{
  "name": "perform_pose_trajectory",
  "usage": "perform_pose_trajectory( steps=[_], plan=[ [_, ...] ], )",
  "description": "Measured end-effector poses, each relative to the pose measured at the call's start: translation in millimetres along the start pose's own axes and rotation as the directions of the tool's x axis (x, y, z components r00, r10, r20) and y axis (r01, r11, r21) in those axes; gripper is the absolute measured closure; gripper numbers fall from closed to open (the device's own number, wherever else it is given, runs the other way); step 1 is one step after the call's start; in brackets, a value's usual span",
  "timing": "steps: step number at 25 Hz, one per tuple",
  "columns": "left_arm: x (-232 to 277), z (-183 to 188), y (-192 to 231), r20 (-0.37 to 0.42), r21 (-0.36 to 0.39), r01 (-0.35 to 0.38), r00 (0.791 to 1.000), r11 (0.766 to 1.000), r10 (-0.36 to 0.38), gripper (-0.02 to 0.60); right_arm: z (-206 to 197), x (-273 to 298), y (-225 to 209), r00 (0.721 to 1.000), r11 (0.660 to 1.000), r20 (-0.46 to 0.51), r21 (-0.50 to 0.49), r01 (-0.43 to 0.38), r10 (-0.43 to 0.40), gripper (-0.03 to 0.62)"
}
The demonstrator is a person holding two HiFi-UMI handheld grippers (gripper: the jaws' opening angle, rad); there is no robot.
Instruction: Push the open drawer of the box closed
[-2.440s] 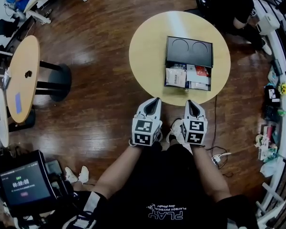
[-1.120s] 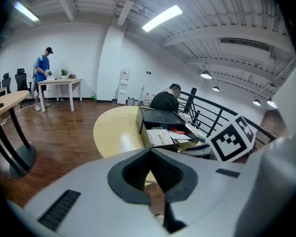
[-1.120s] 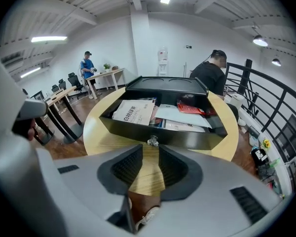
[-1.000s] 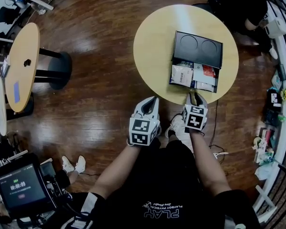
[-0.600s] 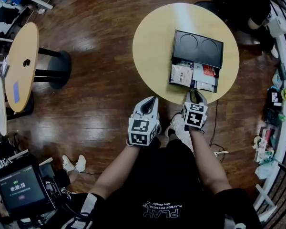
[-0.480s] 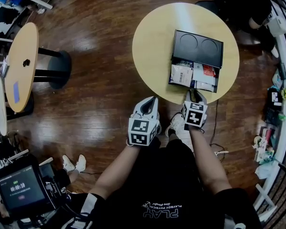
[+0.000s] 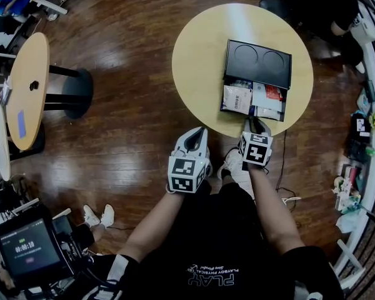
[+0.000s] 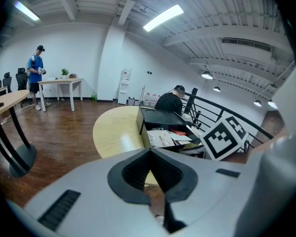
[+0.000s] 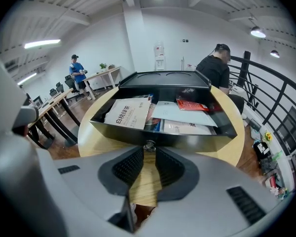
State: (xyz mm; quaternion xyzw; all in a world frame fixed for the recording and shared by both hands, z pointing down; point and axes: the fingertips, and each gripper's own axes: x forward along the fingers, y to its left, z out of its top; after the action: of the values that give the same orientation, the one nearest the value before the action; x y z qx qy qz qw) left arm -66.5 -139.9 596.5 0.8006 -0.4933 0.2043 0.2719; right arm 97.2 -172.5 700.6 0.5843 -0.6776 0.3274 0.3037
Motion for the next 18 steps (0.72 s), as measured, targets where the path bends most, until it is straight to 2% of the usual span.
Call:
perform_pose_trajectory(
  steps=[8,18],
  plan=[
    [0,9,-2,0.023,0.004,0.000,1.000,1.000,0.000,0.585,1,-2,-2,1.000,1.000,0.001,0.006,0.001,-0.001,0.514],
    [-2,5,1,0.017,0.003,-0.001,1.000,1.000,0.001,0.584,12,-3,1,0.998,1.000,0.062,0.024,-0.012,0.010,0.514]
  ],
)
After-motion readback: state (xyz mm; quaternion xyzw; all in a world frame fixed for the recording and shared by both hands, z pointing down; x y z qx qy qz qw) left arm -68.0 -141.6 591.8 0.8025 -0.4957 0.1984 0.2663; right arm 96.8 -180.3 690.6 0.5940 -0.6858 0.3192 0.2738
